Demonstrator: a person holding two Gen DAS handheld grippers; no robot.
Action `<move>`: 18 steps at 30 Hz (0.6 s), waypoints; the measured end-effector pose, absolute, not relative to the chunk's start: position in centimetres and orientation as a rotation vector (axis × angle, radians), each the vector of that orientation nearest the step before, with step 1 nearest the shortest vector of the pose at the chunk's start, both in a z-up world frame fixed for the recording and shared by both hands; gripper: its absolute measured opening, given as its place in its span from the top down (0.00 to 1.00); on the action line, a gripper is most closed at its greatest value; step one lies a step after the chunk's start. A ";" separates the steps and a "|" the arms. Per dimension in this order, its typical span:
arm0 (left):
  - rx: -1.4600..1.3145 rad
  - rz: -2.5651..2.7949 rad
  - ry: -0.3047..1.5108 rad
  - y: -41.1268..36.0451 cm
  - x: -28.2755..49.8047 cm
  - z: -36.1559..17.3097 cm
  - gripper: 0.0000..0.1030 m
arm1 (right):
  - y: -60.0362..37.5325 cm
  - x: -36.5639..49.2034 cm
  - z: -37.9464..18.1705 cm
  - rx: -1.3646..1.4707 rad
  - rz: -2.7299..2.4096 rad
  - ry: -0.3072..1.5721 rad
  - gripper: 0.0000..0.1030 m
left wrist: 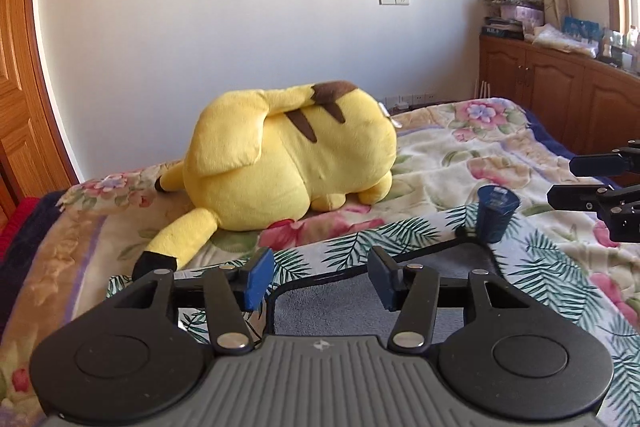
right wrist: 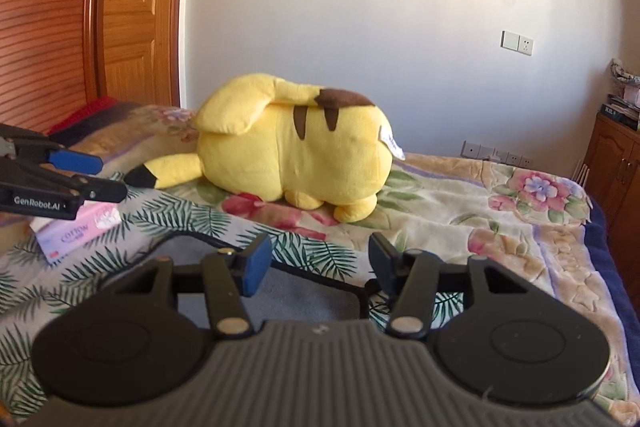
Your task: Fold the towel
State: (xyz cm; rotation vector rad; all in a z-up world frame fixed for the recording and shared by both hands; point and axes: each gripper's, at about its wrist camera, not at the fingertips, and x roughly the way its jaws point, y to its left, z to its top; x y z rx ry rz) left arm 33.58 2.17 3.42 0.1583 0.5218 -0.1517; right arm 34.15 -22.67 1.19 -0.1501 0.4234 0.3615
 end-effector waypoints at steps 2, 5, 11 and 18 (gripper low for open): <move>0.159 -0.156 0.517 2.0 32.5 4.4 0.66 | -23.0 33.3 2.1 -0.139 0.358 0.417 0.47; 0.155 -0.160 0.514 1.7 31.0 5.4 0.65 | -23.6 31.9 3.2 -0.120 0.354 0.410 0.47; 0.162 -0.163 0.507 1.2 27.7 6.9 0.65 | -24.3 29.3 4.5 -0.098 0.348 0.409 0.46; 0.150 -0.164 0.499 0.9 24.1 7.6 0.59 | -24.7 26.0 5.8 -0.089 0.356 0.394 0.43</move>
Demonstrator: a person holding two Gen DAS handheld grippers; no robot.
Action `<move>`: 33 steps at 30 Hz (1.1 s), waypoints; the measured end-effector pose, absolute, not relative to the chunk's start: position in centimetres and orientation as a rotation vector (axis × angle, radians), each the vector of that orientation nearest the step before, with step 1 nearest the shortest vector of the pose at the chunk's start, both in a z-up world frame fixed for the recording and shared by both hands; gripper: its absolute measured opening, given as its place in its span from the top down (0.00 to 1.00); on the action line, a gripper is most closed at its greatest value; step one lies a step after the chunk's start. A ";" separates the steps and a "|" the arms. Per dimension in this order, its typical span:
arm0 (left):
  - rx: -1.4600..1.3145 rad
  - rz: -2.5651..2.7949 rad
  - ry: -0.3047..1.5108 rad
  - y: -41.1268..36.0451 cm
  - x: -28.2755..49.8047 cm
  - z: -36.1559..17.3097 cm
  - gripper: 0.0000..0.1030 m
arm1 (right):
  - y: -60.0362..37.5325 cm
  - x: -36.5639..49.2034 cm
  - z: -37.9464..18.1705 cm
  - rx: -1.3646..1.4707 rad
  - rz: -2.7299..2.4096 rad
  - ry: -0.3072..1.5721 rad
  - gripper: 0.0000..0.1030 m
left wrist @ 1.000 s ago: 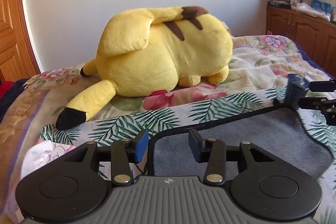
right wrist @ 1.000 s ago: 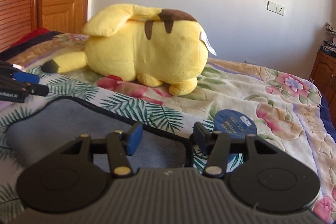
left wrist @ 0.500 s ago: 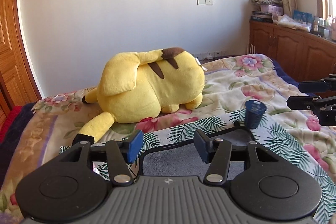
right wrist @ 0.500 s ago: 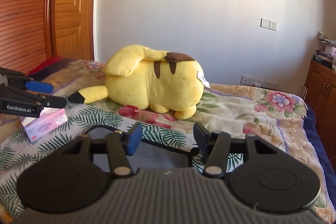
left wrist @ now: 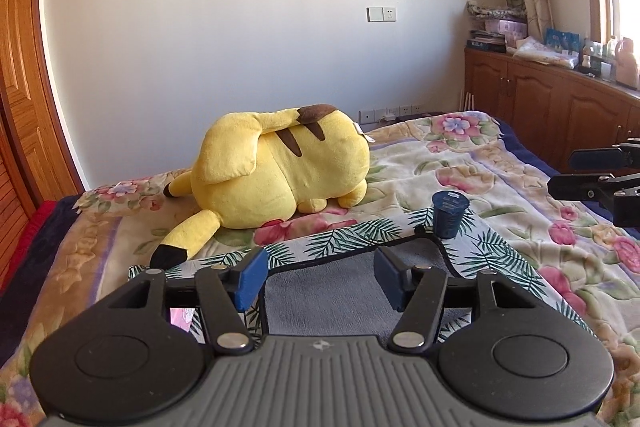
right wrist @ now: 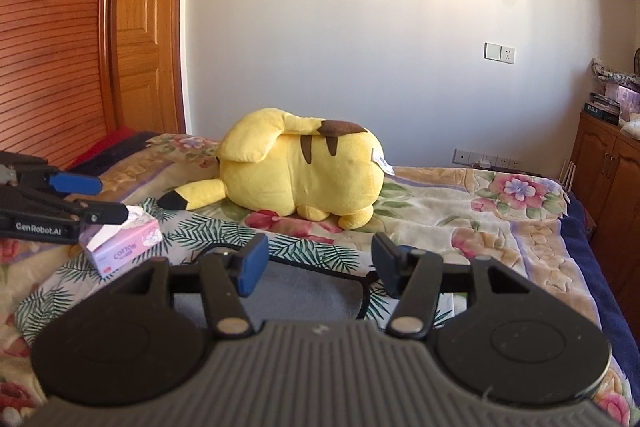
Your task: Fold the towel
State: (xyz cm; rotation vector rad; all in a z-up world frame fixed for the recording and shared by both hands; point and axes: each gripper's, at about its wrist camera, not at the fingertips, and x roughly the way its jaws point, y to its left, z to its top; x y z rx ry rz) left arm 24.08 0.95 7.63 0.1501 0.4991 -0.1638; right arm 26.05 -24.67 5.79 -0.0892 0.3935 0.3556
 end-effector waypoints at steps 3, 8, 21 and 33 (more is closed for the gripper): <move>0.148 -0.165 0.498 0.9 22.6 7.8 0.54 | -24.7 24.7 6.1 -0.086 0.360 0.384 0.37; 0.153 -0.166 0.491 1.0 20.2 8.2 0.46 | -24.6 22.7 6.3 -0.076 0.367 0.372 0.18; 0.152 -0.155 0.460 0.9 14.1 8.9 0.24 | -25.5 18.6 5.8 -0.042 0.349 0.386 0.00; 0.118 -0.143 0.430 0.2 10.1 7.4 0.16 | -25.9 15.3 5.5 -0.008 0.322 0.380 0.00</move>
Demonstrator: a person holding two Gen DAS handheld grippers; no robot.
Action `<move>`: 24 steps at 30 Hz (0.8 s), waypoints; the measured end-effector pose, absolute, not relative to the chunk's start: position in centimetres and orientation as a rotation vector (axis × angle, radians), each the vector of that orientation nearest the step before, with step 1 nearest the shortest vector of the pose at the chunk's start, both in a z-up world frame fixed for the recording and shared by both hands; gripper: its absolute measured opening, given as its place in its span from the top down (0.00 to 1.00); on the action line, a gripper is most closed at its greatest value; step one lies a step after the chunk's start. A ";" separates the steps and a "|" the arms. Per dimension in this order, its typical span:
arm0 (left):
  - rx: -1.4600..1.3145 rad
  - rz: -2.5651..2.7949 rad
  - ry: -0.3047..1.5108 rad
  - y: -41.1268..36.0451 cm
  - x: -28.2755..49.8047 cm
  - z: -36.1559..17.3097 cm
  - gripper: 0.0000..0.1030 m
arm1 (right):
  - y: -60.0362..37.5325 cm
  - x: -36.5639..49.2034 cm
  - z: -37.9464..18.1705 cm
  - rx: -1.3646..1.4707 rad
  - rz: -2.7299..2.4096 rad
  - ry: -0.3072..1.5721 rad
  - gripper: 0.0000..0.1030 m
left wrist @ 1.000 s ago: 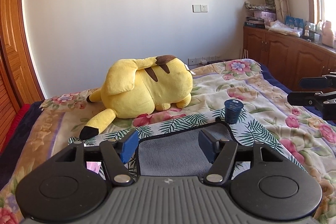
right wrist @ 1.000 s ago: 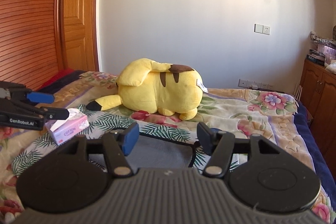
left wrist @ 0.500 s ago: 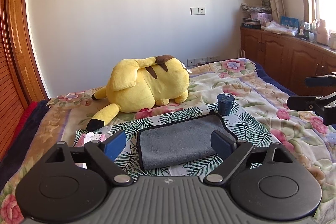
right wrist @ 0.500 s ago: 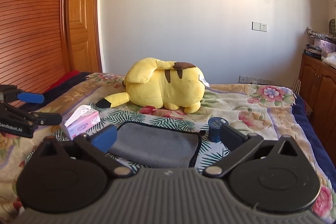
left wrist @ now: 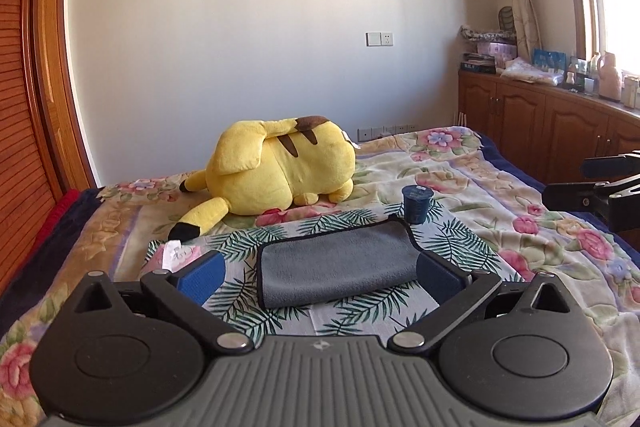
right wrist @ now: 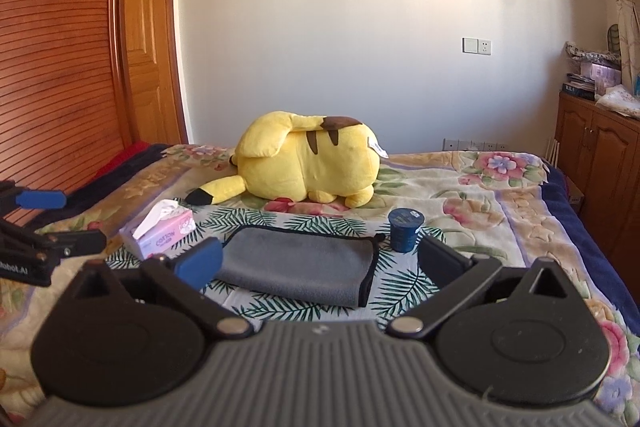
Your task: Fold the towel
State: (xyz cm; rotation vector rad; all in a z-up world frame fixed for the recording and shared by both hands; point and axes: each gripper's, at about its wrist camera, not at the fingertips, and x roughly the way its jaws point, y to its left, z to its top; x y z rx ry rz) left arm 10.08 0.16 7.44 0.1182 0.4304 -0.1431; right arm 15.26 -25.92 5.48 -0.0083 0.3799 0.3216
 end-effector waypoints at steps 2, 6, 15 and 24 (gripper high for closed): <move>0.109 -0.142 0.439 0.1 9.5 7.1 0.16 | -25.7 14.7 5.5 -0.015 0.322 0.376 0.00; 0.104 -0.132 0.445 0.2 8.4 6.4 0.16 | -25.3 13.8 5.5 -0.013 0.329 0.370 0.00; 0.108 -0.095 0.462 0.5 6.4 4.9 0.16 | -24.3 11.6 4.7 -0.011 0.352 0.372 0.00; 0.072 -0.088 0.467 0.6 4.8 3.6 0.16 | -24.4 10.1 3.2 0.005 0.337 0.392 0.00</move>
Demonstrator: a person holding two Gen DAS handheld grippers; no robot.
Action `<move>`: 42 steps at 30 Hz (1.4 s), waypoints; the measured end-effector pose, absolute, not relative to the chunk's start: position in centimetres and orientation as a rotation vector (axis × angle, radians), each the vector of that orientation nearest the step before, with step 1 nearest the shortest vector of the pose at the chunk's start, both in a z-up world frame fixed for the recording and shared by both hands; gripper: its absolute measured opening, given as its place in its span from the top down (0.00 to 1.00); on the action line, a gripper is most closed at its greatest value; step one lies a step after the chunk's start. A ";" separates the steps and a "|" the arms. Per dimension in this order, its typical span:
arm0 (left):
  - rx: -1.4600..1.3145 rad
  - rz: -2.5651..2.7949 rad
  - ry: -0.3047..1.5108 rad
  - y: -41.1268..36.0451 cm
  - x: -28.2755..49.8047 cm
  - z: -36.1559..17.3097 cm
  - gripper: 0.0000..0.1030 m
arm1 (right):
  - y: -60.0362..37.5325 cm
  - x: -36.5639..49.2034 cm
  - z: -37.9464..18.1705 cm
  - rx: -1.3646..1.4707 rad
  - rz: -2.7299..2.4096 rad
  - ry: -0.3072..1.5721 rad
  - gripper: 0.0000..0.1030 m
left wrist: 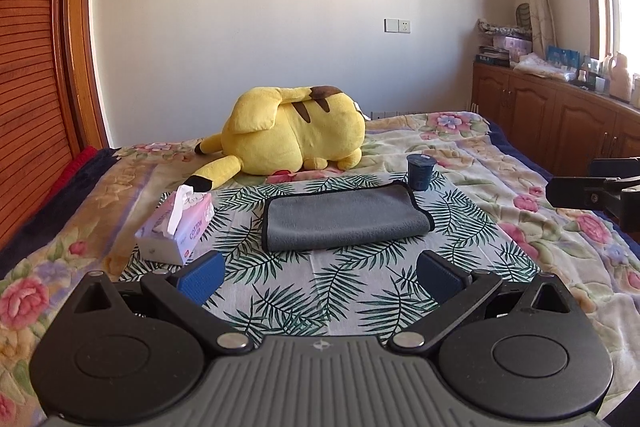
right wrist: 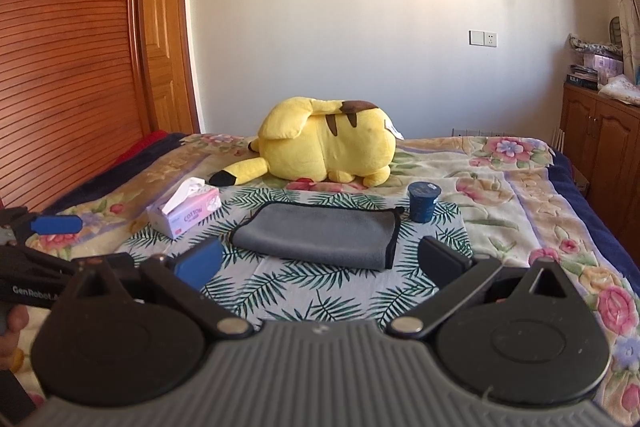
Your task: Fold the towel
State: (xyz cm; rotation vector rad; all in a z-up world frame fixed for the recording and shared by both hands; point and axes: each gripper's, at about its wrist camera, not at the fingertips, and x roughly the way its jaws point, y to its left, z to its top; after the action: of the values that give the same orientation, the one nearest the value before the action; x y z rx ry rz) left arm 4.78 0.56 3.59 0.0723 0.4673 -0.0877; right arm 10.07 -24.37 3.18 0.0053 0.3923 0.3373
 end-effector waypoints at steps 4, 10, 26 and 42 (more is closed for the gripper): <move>0.081 -0.090 0.472 0.4 4.3 2.7 0.16 | -24.5 9.5 2.3 0.004 0.331 0.407 0.00; 0.075 -0.095 0.480 0.6 3.5 1.8 0.16 | -24.1 8.2 1.3 -0.007 0.330 0.419 0.00; 0.077 -0.086 0.497 1.3 1.9 -0.9 0.16 | -23.3 6.1 -1.4 -0.014 0.331 0.457 0.00; 0.080 -0.064 0.454 1.2 1.5 -1.5 0.16 | -23.8 6.1 -3.3 -0.028 0.295 0.443 0.00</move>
State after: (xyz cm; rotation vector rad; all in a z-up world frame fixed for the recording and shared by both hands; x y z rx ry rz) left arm 1.47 1.16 -1.51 0.0797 0.4538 -0.0643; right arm 6.07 -23.80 -3.34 -0.0284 0.4433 0.2948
